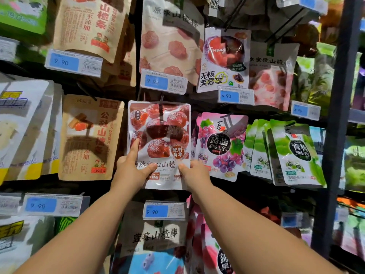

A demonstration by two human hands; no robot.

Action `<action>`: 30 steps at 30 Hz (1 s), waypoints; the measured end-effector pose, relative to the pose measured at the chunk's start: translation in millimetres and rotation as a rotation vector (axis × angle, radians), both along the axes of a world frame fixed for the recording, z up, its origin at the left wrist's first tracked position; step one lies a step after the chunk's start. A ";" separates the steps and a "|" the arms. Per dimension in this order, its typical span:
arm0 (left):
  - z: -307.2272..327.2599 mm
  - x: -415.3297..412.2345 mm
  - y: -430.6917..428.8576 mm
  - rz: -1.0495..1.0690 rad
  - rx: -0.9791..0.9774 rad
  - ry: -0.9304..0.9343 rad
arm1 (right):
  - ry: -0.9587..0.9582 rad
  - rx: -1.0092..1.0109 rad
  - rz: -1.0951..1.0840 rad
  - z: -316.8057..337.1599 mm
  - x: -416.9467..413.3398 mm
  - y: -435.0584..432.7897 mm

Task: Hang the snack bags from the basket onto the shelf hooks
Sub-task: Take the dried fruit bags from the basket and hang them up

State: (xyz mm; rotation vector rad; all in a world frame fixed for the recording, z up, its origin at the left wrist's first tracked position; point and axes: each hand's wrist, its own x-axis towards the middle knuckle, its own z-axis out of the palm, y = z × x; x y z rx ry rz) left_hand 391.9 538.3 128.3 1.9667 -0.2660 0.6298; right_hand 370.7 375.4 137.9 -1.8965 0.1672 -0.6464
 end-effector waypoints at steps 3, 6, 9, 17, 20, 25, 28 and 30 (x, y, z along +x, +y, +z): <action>2.7 7.7 1.6 0.021 0.018 0.021 | 0.076 0.044 -0.009 -6.3 1.2 -8.6; 3.2 9.7 0.6 0.035 0.024 0.041 | 0.108 0.106 0.022 -15.7 -3.5 -13.3; 1.7 6.5 -4.7 0.037 0.006 0.038 | 0.076 0.096 0.029 -19.2 -5.9 -18.9; -10.0 -28.4 -21.4 0.212 -0.020 -0.044 | 0.083 0.072 0.071 -16.0 -47.8 -30.5; -10.6 -46.2 -32.6 0.242 0.017 -0.101 | 0.053 0.191 0.098 -17.4 -64.6 -35.6; -17.5 -81.9 -78.4 0.158 0.003 -0.211 | 0.014 0.205 0.074 -34.5 -104.1 -65.3; -35.2 -104.6 -129.2 -0.004 0.044 -0.321 | -0.003 0.123 -0.061 -58.8 -140.0 -109.8; -55.6 -121.7 -168.7 -0.187 0.065 -0.334 | 0.032 0.075 -0.167 -80.8 -167.3 -148.2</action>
